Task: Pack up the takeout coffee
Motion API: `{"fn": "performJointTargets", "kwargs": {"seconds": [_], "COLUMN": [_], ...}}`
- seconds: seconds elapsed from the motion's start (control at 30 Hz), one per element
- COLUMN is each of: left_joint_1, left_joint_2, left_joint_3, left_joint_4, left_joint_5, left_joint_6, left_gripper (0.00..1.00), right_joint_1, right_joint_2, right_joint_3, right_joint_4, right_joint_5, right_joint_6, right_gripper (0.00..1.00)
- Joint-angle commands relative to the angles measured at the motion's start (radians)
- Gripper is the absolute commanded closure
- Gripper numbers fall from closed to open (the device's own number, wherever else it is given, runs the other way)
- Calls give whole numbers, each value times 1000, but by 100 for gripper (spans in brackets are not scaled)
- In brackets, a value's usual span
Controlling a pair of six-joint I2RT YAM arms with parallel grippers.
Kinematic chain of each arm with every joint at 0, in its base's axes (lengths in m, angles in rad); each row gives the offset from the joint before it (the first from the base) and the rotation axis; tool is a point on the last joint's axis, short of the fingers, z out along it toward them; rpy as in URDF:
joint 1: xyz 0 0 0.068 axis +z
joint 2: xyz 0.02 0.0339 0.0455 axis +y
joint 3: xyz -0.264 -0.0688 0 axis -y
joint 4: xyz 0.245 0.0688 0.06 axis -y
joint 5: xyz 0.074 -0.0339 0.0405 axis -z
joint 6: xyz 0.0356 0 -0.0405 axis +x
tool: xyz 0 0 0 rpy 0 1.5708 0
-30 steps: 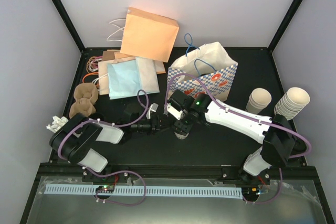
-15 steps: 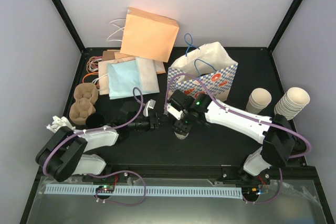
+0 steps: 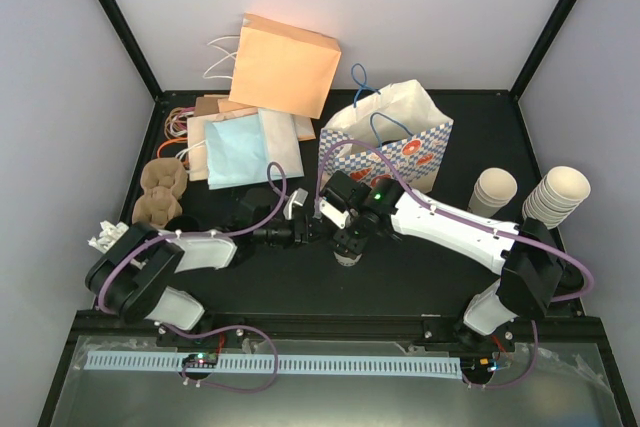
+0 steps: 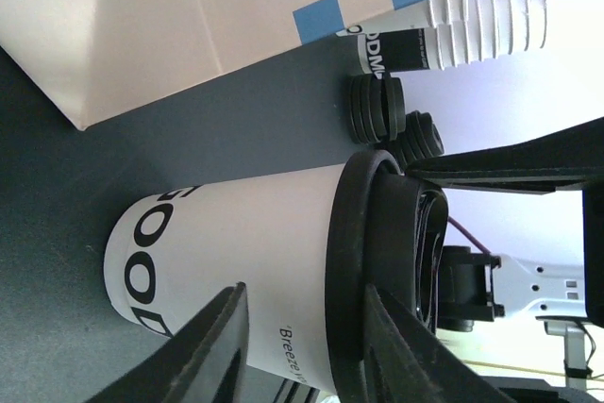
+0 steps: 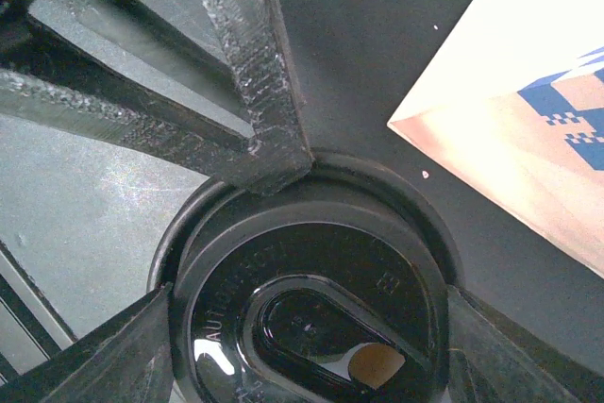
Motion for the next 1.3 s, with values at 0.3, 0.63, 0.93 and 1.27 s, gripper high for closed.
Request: {"fn": "performJointTargets", "kwargs": {"seconds": [0.3, 0.63, 0.93, 1.27], "left_joint_1": [-21, -20, -21, -24], "left_joint_2": [188, 135, -90, -98], "left_joint_3": [-18, -13, 69, 93], "left_joint_4": [-60, -161, -316, -264], "left_joint_5": [-55, -97, -139, -51], "left_joint_6": [68, 121, 190, 186], "left_gripper": [76, 77, 43, 39], "right_joint_1": [12, 12, 11, 12], "right_joint_2": [33, 23, 9, -15], "right_joint_3": [-29, -32, -35, 7], "right_joint_4": [-18, -18, -3, -22], "right_joint_5": [-39, -29, 0, -10], "right_joint_6": [-12, 1, 44, 40], "right_gripper": [40, 40, 40, 40]}}
